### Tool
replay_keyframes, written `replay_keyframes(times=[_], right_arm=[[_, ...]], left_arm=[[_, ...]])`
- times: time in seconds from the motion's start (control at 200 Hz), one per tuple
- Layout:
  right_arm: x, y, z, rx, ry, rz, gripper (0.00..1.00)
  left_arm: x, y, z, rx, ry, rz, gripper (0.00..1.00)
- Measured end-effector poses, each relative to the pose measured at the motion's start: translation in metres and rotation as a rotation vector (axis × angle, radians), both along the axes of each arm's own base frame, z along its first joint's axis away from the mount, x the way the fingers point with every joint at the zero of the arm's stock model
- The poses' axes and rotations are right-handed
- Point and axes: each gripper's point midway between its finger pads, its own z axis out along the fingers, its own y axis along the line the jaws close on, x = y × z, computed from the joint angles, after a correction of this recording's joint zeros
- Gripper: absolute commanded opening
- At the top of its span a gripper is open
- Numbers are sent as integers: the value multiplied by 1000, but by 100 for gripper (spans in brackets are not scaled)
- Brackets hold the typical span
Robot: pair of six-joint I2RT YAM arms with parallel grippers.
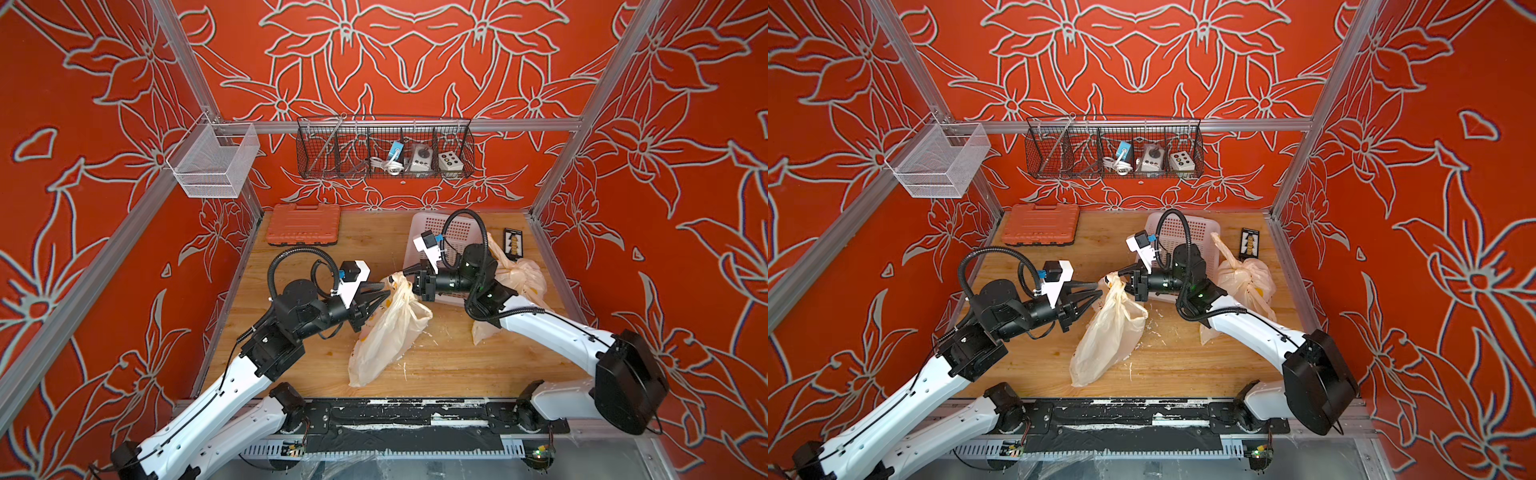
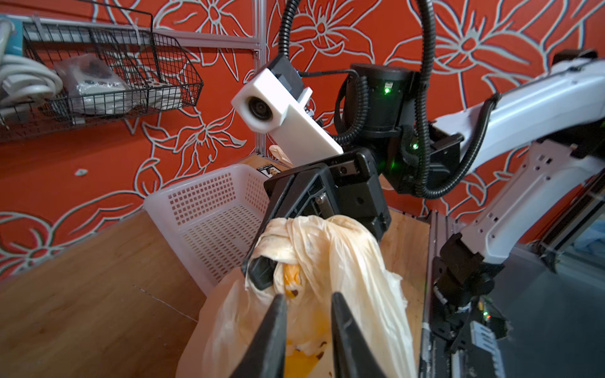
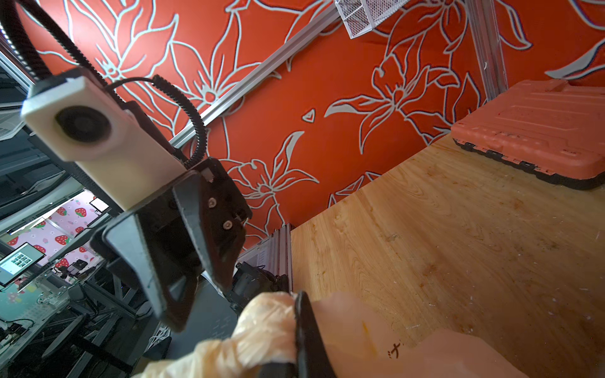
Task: Place the peach into a plastic bag & tie a knot
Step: Tie the plastic bag at the center of the board.
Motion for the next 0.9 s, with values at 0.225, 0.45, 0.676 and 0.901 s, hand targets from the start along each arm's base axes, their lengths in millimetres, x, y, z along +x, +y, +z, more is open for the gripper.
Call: replay_keyframes(times=[0.225,0.45,0.676,0.901], right_arm=[[0,0,1,1,0,1,0],[0,0,1,1,0,1,0],[1,0,3,4,-5,-5,0],[2,1,4,-1,-23,-8,0]], left_arm=[[13,-10,-25,60,54,-7,23],[17,-14,-26,68,59,-13,35],[18,-17,-24,69,71,-22,39],[23,-18,-25,79,92,-9,27]])
